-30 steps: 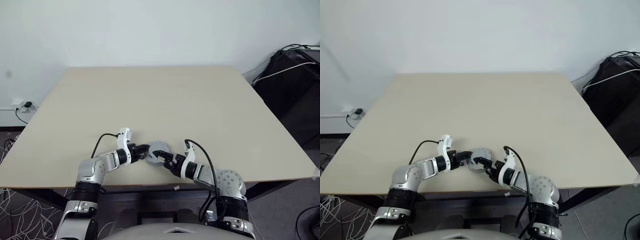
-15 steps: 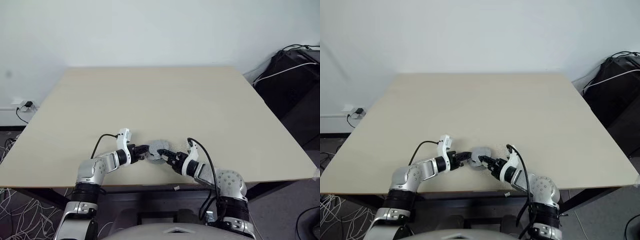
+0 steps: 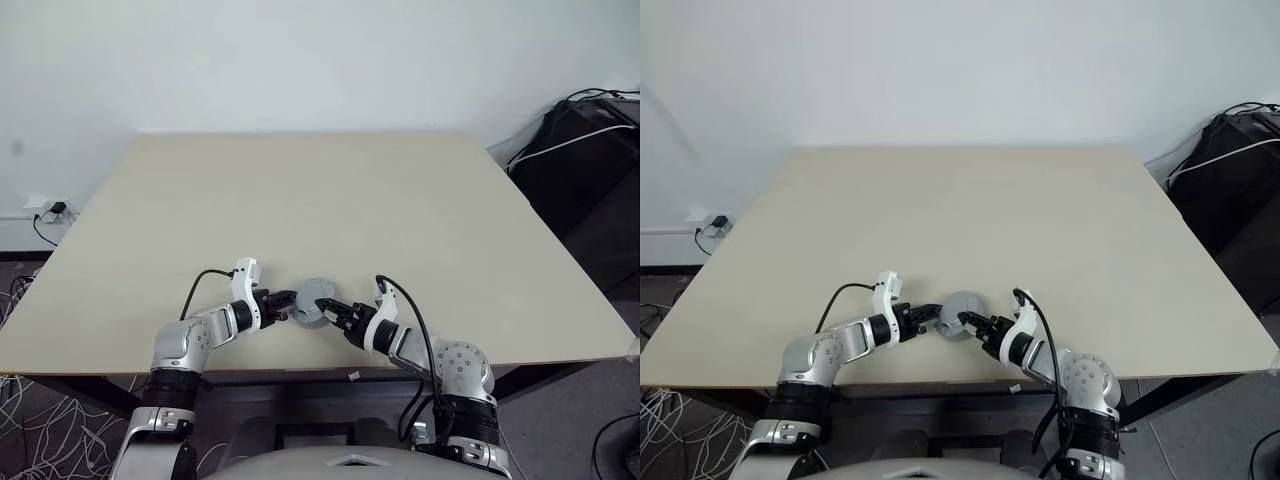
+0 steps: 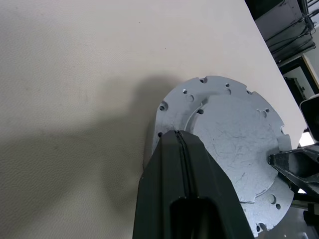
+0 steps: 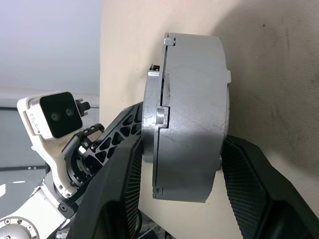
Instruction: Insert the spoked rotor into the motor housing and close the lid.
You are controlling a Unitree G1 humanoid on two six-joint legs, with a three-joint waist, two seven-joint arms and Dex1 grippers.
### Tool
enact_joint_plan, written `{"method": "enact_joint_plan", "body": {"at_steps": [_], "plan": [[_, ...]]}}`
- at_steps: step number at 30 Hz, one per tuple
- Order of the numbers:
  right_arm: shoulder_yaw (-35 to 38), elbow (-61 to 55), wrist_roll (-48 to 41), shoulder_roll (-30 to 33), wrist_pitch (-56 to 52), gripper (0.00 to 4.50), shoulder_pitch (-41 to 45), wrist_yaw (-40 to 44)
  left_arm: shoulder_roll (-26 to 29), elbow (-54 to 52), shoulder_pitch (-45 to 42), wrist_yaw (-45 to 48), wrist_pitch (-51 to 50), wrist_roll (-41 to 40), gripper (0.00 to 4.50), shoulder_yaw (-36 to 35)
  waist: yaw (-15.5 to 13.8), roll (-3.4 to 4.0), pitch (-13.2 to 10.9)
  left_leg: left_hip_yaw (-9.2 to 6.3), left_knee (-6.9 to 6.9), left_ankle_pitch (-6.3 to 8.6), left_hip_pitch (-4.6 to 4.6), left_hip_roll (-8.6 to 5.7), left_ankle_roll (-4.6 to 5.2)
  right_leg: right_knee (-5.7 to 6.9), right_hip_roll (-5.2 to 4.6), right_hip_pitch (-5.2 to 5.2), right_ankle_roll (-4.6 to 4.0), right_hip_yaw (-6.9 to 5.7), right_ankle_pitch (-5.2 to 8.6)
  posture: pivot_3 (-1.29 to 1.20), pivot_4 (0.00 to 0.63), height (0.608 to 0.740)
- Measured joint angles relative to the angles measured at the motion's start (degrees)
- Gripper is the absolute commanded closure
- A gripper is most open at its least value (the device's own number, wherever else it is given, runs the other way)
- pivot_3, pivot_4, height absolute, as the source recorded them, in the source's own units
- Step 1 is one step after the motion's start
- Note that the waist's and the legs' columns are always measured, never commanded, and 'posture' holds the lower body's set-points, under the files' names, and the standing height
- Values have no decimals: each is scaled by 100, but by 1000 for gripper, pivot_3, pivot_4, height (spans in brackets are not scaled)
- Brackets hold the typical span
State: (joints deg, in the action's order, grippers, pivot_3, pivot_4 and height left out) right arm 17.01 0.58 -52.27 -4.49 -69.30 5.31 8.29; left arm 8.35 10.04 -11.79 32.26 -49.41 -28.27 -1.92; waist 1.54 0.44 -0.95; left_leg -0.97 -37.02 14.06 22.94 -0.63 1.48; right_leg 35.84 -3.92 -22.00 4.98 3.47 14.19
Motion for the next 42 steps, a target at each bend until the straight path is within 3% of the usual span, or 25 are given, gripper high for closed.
{"method": "enact_joint_plan", "body": {"at_steps": [12,21,24,36,42], "plan": [[38,4,-93,4,85,2410,-31,45,-372,-570,555,-124,-10,-525,4500,-571,4,-5,-8,0,-9,-3,67,3,4,7,5,-67,3,3,-3,0,0,740],[329,25,-297,-7,310,2410,-57,-64,-661,-1469,1163,-172,79,-1684,4500,-1388,33,-5,-14,4,-7,-3,68,6,4,5,8,-69,0,6,-1,0,0,740],[506,21,-431,-17,420,2412,-50,-123,-873,-1639,1575,-294,11,-2239,3913,-1700,56,-7,-17,6,-8,-3,70,6,5,4,8,-69,1,8,-1,0,0,740],[447,-156,-1085,-21,474,2414,60,-361,-1213,-1674,2465,-825,-216,-3467,13,-1876,79,-10,-31,7,-13,-3,68,13,5,6,22,-71,-1,12,-1,0,0,740],[271,-277,-1444,-15,370,2414,66,-512,-1200,-1664,2597,-1000,-274,-3819,13,-1778,77,-11,-32,7,-13,-3,69,13,5,6,22,-71,-2,14,-1,0,0,740]]}}
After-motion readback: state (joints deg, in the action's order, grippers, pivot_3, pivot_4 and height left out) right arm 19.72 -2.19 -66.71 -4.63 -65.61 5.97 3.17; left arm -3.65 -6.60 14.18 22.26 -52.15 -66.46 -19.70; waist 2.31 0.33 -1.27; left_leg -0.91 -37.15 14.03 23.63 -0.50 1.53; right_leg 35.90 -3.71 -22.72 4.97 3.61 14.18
